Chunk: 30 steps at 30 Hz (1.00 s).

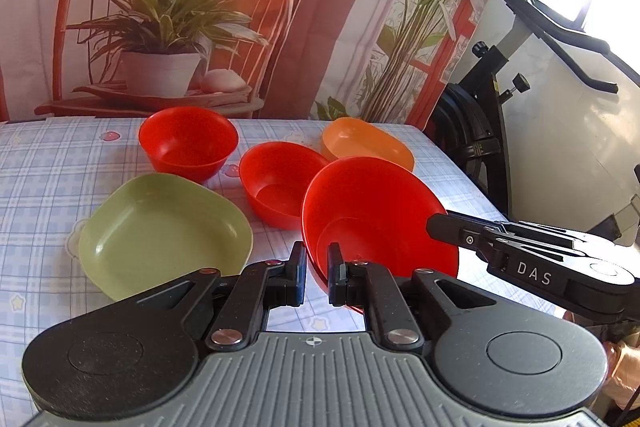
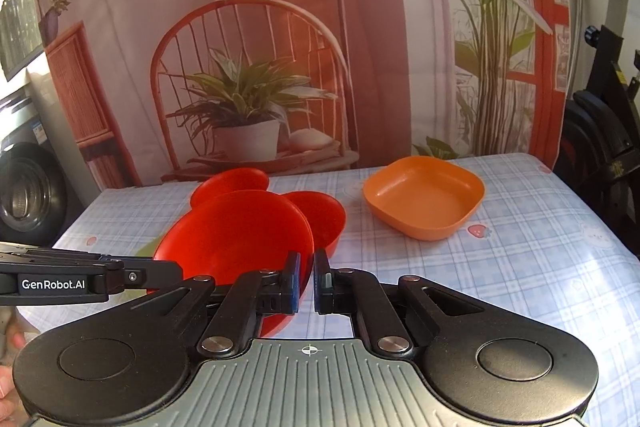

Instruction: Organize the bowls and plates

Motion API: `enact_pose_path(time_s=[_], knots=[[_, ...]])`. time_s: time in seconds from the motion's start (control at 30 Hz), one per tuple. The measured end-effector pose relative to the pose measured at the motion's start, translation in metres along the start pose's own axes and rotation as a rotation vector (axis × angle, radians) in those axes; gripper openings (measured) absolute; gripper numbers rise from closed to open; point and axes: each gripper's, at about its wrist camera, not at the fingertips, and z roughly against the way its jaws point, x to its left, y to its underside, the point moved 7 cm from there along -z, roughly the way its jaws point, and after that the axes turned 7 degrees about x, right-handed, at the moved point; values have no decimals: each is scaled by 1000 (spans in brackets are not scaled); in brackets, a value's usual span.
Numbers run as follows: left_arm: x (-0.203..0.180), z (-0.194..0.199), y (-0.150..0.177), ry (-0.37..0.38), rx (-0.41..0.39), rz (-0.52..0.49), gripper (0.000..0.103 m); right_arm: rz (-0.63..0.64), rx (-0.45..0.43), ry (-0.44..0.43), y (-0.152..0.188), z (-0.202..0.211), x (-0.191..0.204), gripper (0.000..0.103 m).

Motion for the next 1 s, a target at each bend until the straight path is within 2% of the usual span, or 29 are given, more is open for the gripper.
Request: enact_pose_path(time_s=[0.17, 0.4, 0.73, 1.0], knots=[[11, -1, -28, -2, -47, 23, 11, 48, -40, -14, -34, -19, 3, 6], [27, -23, -56, -37, -50, 38, 11, 61, -38, -15, -61, -62, 0, 6], [39, -74, -65, -57, 32, 14, 12, 39, 36, 17, -57, -118, -24, 6], [41, -96, -60, -66, 86, -16, 12, -5, 88, 16, -42, -140, -37, 6]])
